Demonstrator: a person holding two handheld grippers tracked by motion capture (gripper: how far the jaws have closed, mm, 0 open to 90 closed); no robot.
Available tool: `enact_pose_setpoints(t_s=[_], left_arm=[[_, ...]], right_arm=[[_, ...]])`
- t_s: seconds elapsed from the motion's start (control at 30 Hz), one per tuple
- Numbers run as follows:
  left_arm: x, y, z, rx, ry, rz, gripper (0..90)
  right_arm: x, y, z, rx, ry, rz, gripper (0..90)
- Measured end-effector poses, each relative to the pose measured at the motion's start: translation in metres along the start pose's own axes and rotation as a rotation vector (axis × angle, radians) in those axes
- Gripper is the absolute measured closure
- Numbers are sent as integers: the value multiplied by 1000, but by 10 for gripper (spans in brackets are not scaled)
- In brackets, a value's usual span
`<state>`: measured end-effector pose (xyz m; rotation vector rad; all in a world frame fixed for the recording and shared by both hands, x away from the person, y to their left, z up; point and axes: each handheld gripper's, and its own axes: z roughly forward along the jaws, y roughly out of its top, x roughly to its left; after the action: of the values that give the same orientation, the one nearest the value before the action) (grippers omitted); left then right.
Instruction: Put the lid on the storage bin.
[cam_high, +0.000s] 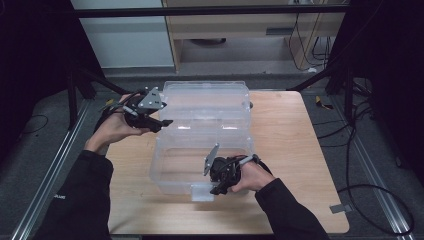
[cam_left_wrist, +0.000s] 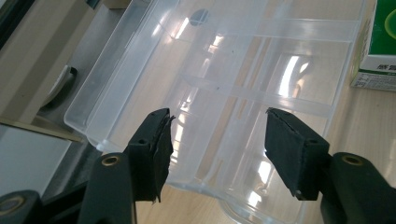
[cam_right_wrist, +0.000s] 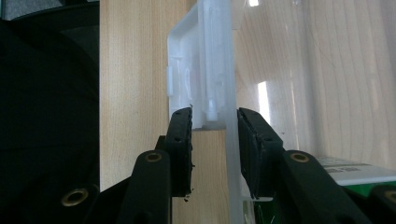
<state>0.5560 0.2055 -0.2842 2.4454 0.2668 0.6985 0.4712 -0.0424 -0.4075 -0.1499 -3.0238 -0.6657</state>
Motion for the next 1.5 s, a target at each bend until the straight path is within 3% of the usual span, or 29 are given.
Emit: enact_pose_setpoints(t_s=[0.6,0.9,1.5], left_arm=[[-8,30,26,76,43,146,454],[-8,35,35,87,55,175,508],[-15,38,54,155,75,265,617]], right_arm=[[0,0,0,-2,1,-7,669],[0,0,0,-1,-4,-12,670],[1,0,0,1,-7,-13,670]])
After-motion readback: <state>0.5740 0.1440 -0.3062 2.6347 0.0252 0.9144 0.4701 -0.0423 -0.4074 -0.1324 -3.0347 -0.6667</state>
